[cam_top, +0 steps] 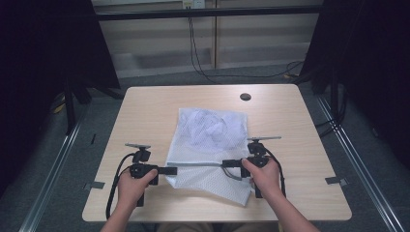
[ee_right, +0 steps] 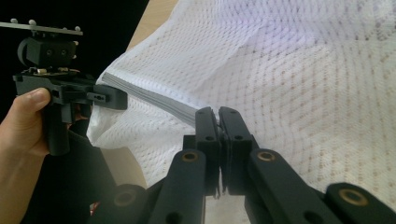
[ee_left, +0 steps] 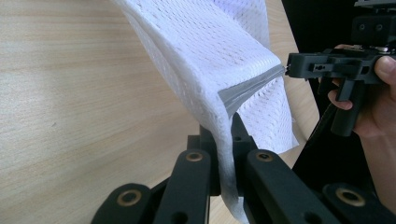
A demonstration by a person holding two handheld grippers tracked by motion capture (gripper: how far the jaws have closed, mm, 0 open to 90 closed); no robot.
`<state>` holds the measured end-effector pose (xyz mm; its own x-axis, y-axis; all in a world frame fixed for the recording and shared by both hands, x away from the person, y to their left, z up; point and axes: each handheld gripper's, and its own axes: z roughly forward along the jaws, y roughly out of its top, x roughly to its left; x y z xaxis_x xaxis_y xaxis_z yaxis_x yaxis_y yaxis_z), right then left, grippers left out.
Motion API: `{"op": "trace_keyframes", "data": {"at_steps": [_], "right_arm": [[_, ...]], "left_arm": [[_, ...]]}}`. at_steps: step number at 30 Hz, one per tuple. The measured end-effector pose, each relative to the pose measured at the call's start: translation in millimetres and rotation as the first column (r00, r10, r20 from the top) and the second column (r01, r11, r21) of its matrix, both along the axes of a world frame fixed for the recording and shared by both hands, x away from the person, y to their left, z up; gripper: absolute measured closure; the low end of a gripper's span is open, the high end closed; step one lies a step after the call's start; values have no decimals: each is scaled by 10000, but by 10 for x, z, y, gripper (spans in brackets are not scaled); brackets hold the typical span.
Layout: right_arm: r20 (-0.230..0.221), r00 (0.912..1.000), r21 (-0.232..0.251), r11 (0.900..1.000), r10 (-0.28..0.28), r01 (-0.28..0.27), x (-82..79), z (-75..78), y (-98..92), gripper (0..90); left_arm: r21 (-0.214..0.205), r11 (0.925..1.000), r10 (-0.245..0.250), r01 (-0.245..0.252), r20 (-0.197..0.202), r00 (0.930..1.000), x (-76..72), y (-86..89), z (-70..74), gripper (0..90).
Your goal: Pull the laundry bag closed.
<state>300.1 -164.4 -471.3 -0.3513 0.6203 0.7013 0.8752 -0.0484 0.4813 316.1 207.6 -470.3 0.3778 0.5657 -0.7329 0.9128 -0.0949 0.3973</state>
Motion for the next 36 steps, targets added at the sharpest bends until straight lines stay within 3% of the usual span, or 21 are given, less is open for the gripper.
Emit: {"op": "trace_keyframes", "data": {"at_steps": [36], "right_arm": [[-30, 9999, 2, 9999, -141, 141, -18, -3, -111, 874]], "left_arm": [[40, 10000, -30, 30, 19, 10000, -2, -6, 3, 896]]}}
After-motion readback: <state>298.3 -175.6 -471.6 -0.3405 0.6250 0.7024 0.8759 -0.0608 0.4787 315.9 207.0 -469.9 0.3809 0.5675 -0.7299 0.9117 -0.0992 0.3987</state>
